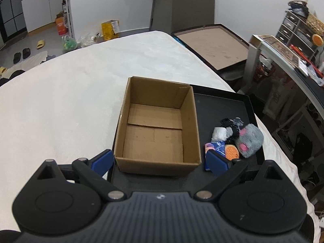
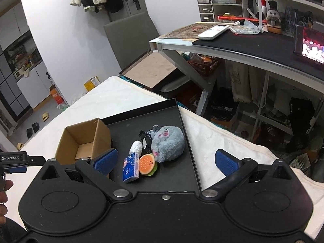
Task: Organize soft objects
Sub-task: 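Move the right gripper to the grey plush mouse and close on it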
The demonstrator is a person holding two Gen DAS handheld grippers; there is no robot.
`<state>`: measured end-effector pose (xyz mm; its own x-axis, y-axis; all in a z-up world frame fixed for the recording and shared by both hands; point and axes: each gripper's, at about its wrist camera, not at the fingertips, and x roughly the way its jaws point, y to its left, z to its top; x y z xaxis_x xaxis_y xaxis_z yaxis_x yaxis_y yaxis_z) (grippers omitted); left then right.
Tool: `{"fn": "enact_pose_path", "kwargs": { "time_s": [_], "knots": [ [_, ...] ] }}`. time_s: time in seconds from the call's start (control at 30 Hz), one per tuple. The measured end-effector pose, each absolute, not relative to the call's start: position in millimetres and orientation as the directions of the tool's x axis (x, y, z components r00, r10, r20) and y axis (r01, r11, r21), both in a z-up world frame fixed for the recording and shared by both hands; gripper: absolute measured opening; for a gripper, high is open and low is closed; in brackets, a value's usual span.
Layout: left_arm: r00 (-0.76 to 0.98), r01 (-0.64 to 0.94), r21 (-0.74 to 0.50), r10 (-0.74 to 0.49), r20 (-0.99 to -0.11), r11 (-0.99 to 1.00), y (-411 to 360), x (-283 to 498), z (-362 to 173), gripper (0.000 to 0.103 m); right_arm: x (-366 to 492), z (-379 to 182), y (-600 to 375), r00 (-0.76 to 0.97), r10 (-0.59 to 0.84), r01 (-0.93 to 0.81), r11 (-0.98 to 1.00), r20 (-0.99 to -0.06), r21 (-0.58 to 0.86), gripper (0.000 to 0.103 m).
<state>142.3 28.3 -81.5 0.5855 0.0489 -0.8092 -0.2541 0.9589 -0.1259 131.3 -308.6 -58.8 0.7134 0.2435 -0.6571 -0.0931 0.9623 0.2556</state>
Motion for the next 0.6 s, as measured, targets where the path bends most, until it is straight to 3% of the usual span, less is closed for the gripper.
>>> {"fn": "enact_pose_path", "kwargs": {
  "time_s": [0.6],
  "knots": [
    [0.591,-0.354,-0.179,0.071,-0.804,0.918,76.0,171.2,-123.2,0.095,175.2,-94.0,-305.2,0.672,0.208,-0.052,0.971,-0.710,0.234,0.103]
  ]
}}
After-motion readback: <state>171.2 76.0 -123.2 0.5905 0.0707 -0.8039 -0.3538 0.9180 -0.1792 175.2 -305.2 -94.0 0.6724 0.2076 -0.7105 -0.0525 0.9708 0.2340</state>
